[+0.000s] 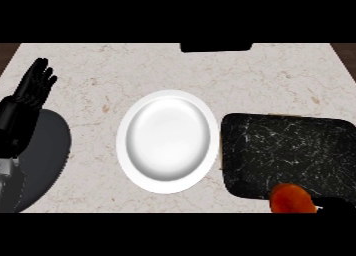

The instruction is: Pick the tomato from the tray and place it in the plate

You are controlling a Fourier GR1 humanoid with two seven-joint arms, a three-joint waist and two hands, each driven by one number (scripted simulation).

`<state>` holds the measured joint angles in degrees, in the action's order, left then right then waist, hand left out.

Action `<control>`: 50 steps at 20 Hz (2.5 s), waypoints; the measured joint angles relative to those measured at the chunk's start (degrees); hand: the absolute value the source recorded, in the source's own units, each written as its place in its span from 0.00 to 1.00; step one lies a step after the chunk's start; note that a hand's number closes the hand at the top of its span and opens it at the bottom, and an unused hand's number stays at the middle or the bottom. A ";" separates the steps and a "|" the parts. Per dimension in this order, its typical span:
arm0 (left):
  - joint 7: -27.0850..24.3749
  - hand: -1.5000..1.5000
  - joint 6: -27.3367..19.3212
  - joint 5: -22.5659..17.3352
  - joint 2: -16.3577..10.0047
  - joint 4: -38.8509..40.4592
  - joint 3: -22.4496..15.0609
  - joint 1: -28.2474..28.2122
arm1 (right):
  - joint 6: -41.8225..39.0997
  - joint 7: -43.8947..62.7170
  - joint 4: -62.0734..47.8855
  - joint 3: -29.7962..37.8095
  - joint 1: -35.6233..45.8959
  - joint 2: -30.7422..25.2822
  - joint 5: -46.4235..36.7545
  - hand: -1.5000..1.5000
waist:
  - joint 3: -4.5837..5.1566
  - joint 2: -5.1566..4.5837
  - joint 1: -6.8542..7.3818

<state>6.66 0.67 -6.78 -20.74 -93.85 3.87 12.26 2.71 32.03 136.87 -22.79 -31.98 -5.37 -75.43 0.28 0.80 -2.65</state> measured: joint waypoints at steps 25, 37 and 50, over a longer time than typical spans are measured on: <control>0.12 0.50 1.50 1.60 2.76 2.55 -2.44 5.77 | -1.57 29.21 -14.73 -20.57 38.54 0.74 3.38 1.00 | -0.14 -1.75 5.50; 1.20 0.50 1.84 1.70 3.22 2.53 -2.56 6.95 | 10.51 28.28 -53.82 -7.27 62.73 4.83 16.47 0.00 | -0.29 -1.64 6.10; 0.14 0.50 1.86 2.74 3.99 2.94 -2.78 6.53 | 38.78 20.69 -75.47 -7.37 76.99 5.11 33.25 0.00 | -0.34 -1.60 6.47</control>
<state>6.80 2.53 -4.04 -16.76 -90.91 1.09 18.79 41.49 52.72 61.41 -30.16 45.00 -0.26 -42.18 -0.06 -0.79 3.82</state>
